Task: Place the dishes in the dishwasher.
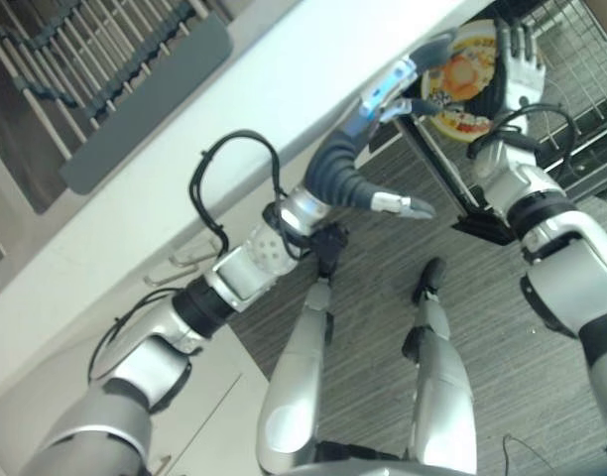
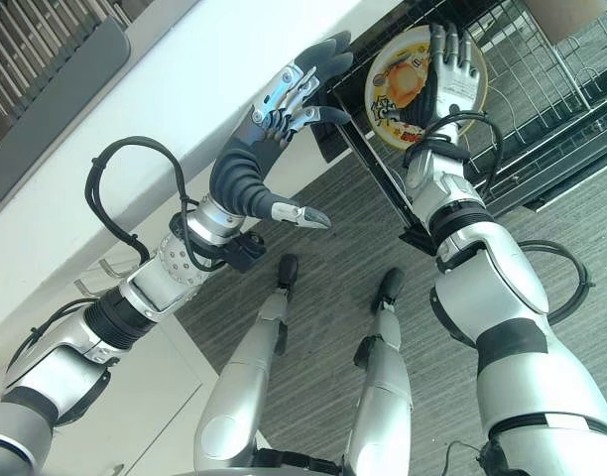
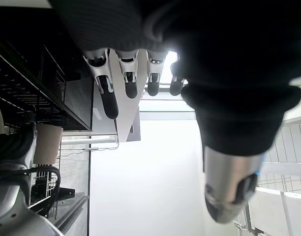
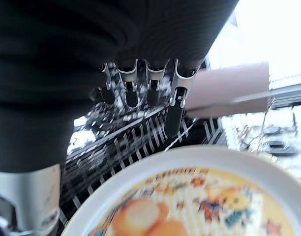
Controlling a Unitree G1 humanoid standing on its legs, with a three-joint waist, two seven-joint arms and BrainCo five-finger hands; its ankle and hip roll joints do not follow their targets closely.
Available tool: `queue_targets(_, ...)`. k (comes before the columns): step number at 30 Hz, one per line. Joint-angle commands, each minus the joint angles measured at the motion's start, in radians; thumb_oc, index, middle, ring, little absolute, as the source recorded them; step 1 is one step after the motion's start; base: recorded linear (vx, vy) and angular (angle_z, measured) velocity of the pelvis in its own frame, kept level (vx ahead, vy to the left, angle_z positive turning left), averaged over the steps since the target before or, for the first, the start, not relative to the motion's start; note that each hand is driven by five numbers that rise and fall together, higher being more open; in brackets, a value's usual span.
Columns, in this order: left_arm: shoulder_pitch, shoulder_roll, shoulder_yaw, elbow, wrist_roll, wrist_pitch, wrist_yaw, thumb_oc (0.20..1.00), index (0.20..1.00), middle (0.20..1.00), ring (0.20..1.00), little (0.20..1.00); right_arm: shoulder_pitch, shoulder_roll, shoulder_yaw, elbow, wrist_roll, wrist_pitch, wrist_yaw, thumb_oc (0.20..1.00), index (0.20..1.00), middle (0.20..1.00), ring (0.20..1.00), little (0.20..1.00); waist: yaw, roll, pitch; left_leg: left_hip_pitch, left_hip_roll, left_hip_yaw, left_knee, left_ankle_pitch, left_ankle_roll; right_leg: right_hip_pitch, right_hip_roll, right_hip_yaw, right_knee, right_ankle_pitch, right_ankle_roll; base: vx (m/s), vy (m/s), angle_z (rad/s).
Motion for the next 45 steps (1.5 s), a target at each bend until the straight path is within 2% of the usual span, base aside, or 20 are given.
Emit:
queue_targets(1,0.065,-0.018,0.077,-0.146,0.053,-0.010,0.000,1.000,1.000,1.000,1.000,1.000,-0.002,0.007,-0.063,-0.105,0.155,-0.021,-0.124,1.000,1.000,1.000,1.000,1.000,-0.014,0.027,-0.014,0.055,-0.002,0.120,-0.049,-0.004,0.016,0.032,-0.037,0.015,0.012,-0.014,0.102,0.00,-0.012,-0.03)
queue_targets(2,0.077,-0.024,0.087,-0.158,0.069,0.003,0.003,1.000,1.000,1.000,1.000,1.000,0.022,0.016,-0.093,-0.140,0.174,-0.021,-0.133,1.000,1.000,1.000,1.000,1.000,-0.020,0.024,-0.014,0.065,0.001,0.123,-0.050,-0.006,0.016,0.041,-0.034,0.017,0.011,-0.016,0.099,0.00,-0.004,-0.04)
queue_targets(3,0.085,-0.029,0.097,-0.171,0.086,0.020,0.005,1.000,1.000,1.000,1.000,1.000,0.041,0.020,-0.126,-0.174,0.193,-0.052,-0.132,1.000,1.000,1.000,1.000,1.000,-0.026,0.021,-0.014,0.075,0.002,0.124,-0.052,-0.009,0.017,0.052,-0.030,0.020,0.007,-0.019,0.098,0.00,0.019,-0.04)
queue_targets(7,0.116,-0.047,0.134,-0.205,0.108,0.059,-0.002,1.000,1.000,1.000,1.000,1.000,0.088,0.041,-0.207,-0.333,0.202,-0.013,-0.115,1.000,1.000,1.000,1.000,1.000,-0.045,0.016,-0.014,0.125,0.008,0.138,-0.065,-0.012,0.018,0.087,-0.020,0.031,0.007,-0.030,0.091,0.00,0.050,-0.10)
queue_targets(8,0.148,-0.053,0.158,-0.232,0.119,0.075,-0.003,1.000,1.000,1.000,1.000,1.000,0.154,0.033,-0.257,-0.487,0.187,0.034,-0.105,1.000,1.000,1.000,1.000,1.000,-0.064,0.012,-0.014,0.164,0.013,0.147,-0.075,-0.014,0.018,0.120,-0.014,0.039,0.007,-0.040,0.089,0.01,0.080,-0.16)
queue_targets(10,0.174,-0.062,0.178,-0.252,0.130,0.094,-0.009,1.000,1.000,1.000,1.000,1.000,0.212,0.029,-0.281,-0.615,0.147,0.085,-0.082,1.000,1.000,1.000,1.000,1.000,-0.079,0.007,-0.014,0.199,0.015,0.155,-0.085,-0.018,0.019,0.146,-0.009,0.046,0.005,-0.047,0.087,0.01,0.069,-0.09)
queue_targets(13,0.202,-0.078,0.190,-0.271,0.163,0.121,-0.008,1.000,1.000,1.000,1.000,1.000,0.310,0.044,-0.295,-0.805,0.102,0.157,-0.055,1.000,1.000,1.000,1.000,1.000,-0.101,-0.007,-0.014,0.262,0.019,0.168,-0.094,-0.031,0.023,0.196,-0.002,0.054,0.001,-0.057,0.082,0.00,0.009,-0.17)
queue_targets(17,0.230,-0.087,0.199,-0.279,0.174,0.130,-0.009,1.000,1.000,1.000,1.000,1.000,0.400,0.073,-0.281,-0.935,-0.009,0.198,-0.004,1.000,1.000,1.000,1.000,1.000,-0.119,-0.017,-0.017,0.340,0.027,0.185,-0.097,-0.051,0.026,0.268,0.006,0.060,-0.004,-0.074,0.077,-0.01,-0.018,-0.12)
queue_targets(19,0.276,-0.090,0.199,-0.277,0.175,0.132,-0.012,1.000,1.000,1.000,1.000,1.000,0.486,0.123,-0.217,-0.997,0.015,0.219,0.038,1.000,1.000,1.000,1.000,1.000,-0.129,-0.030,-0.070,0.416,0.042,0.213,-0.105,-0.072,0.024,0.343,0.010,0.060,-0.021,-0.088,0.069,0.05,-0.049,-0.22)
queue_targets(22,0.314,-0.092,0.209,-0.289,0.176,0.146,-0.015,1.000,1.000,1.000,1.000,1.000,0.578,0.140,-0.211,-1.044,0.048,0.132,0.058,1.000,1.000,1.000,1.000,1.000,-0.140,-0.039,-0.114,0.471,0.056,0.229,-0.105,-0.086,0.024,0.404,0.011,0.056,-0.027,-0.103,0.064,0.09,-0.049,-0.14)
queue_targets(23,0.333,-0.093,0.212,-0.294,0.173,0.156,-0.022,1.000,1.000,1.000,1.000,1.000,0.613,0.148,-0.217,-1.070,0.070,0.079,0.062,1.000,1.000,1.000,1.000,1.000,-0.145,-0.043,-0.133,0.493,0.062,0.236,-0.103,-0.089,0.024,0.429,0.011,0.053,-0.025,-0.110,0.061,0.15,-0.068,-0.04)
queue_targets(24,0.376,-0.092,0.221,-0.297,0.160,0.167,-0.037,1.000,1.000,1.000,1.000,1.000,0.687,0.151,-0.239,-1.134,0.122,-0.018,0.089,1.000,1.000,1.000,1.000,1.000,-0.154,-0.045,-0.173,0.531,0.073,0.247,-0.102,-0.092,0.023,0.467,0.013,0.046,-0.017,-0.125,0.055,0.17,-0.056,-0.03)
queue_targets(25,0.397,-0.091,0.227,-0.298,0.148,0.172,-0.045,1.000,1.000,1.000,1.000,1.000,0.726,0.149,-0.250,-1.163,0.142,-0.045,0.114,1.000,1.000,1.000,1.000,1.000,-0.158,-0.044,-0.190,0.546,0.078,0.250,-0.101,-0.092,0.022,0.482,0.015,0.046,-0.010,-0.133,0.051,0.24,-0.028,-0.05)
queue_targets(26,0.452,-0.087,0.243,-0.294,0.121,0.176,-0.068,1.000,1.000,1.000,1.000,1.000,0.812,0.133,-0.275,-1.222,0.182,-0.110,0.119,1.000,1.000,1.000,1.000,1.000,-0.169,-0.040,-0.232,0.584,0.087,0.261,-0.100,-0.093,0.022,0.519,0.021,0.047,-0.001,-0.148,0.042,0.22,-0.006,-0.11)
queue_targets(29,0.561,-0.081,0.276,-0.295,0.110,0.160,-0.088,1.000,1.000,1.000,1.000,1.000,0.968,0.114,-0.358,-1.306,0.256,-0.207,0.096,1.000,1.000,1.000,1.000,1.000,-0.188,-0.032,-0.298,0.653,0.097,0.277,-0.110,-0.095,0.023,0.585,0.033,0.052,-0.003,-0.167,0.033,0.20,-0.001,-0.19)
queue_targets(31,0.615,-0.076,0.298,-0.300,0.103,0.156,-0.093,1.000,1.000,1.000,1.000,1.000,1.044,0.113,-0.416,-1.339,0.223,-0.224,0.016,1.000,1.000,1.000,1.000,1.000,-0.197,-0.027,-0.322,0.686,0.099,0.283,-0.121,-0.096,0.026,0.616,0.040,0.057,-0.010,-0.170,0.030,0.14,-0.011,-0.05)
queue_targets(33,0.654,-0.072,0.314,-0.297,0.096,0.151,-0.102,1.000,1.000,1.000,1.000,1.000,1.096,0.113,-0.468,-1.338,0.209,-0.219,-0.016,1.000,1.000,1.000,1.000,1.000,-0.201,-0.025,-0.341,0.708,0.100,0.286,-0.128,-0.098,0.027,0.638,0.045,0.060,-0.017,-0.171,0.029,0.11,-0.041,-0.10)
queue_targets(35,0.708,-0.058,0.349,-0.297,0.088,0.145,-0.116,1.000,1.000,1.000,1.000,1.000,1.150,0.112,-0.538,-1.337,0.221,-0.256,-0.009,1.000,1.000,1.000,1.000,1.000,-0.206,-0.023,-0.359,0.736,0.103,0.290,-0.139,-0.100,0.028,0.665,0.052,0.062,-0.029,-0.172,0.028,0.07,-0.060,-0.07)
queue_targets(40,0.795,-0.028,0.439,-0.291,0.038,0.126,-0.181,1.000,1.000,1.000,1.000,1.000,1.239,0.117,-0.679,-1.268,0.318,-0.241,-0.022,1.000,1.000,1.000,1.000,1.000,-0.205,-0.021,-0.378,0.761,0.108,0.291,-0.147,-0.100,0.027,0.693,0.053,0.046,-0.033,-0.173,0.028,0.01,-0.065,0.00)
queue_targets(45,0.848,-0.027,0.473,-0.276,0.015,0.109,-0.222,1.000,1.000,1.000,1.000,1.000,1.287,0.198,-0.754,-1.105,0.446,-0.285,-0.009,1.000,1.000,1.000,1.000,1.000,-0.203,-0.009,-0.384,0.770,0.103,0.281,-0.152,-0.098,0.031,0.705,0.050,0.042,-0.041,-0.167,0.028,0.04,-0.025,0.02)
